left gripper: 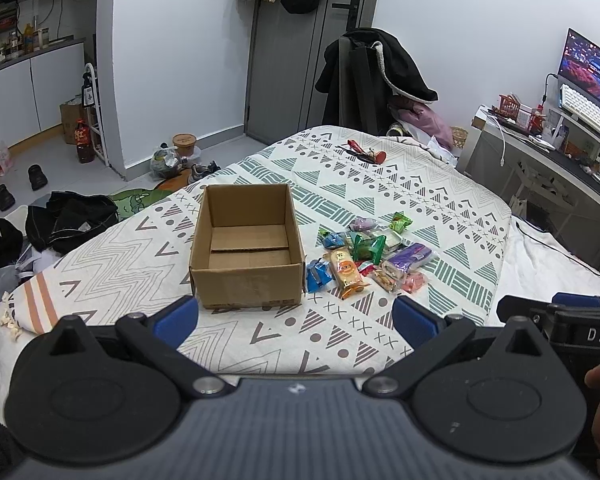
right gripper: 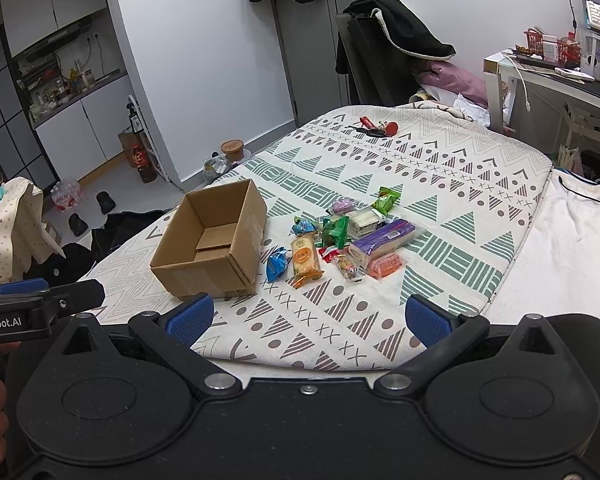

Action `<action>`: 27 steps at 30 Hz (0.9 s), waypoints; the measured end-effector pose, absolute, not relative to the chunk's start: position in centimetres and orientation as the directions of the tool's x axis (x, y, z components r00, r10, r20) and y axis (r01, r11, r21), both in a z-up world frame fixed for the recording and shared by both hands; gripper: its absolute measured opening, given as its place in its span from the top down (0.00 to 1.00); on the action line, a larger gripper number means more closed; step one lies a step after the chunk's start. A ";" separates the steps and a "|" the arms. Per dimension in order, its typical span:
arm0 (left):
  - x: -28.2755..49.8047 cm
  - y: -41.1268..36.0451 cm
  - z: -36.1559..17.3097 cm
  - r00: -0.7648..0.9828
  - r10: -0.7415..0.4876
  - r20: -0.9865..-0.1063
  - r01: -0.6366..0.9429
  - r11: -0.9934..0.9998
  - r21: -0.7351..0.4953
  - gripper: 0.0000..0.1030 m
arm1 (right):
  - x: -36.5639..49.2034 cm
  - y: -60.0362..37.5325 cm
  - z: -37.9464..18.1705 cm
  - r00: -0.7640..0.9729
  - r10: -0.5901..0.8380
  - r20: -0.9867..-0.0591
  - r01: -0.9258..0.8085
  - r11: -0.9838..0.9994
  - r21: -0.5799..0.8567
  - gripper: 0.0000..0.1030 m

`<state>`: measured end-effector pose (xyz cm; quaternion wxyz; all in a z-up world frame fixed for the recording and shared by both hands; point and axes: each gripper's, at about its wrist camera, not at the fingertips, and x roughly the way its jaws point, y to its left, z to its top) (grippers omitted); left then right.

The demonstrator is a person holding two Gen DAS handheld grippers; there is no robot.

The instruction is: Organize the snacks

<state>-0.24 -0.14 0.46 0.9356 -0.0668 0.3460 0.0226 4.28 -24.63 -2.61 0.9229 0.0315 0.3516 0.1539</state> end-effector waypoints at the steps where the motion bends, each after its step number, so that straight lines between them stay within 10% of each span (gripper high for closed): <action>1: -0.3 -0.1 0.4 0.760 -0.004 -0.650 -0.088 0.990 -0.109 0.00 | 4.3 -24.7 -2.6 0.706 0.307 -0.639 -0.262 0.951 0.167 0.00; 27: -0.5 -0.2 0.7 0.759 -0.008 -0.651 -0.085 0.990 -0.111 0.00 | 4.8 -24.8 -2.8 0.703 0.312 -0.639 -0.259 0.949 0.178 0.00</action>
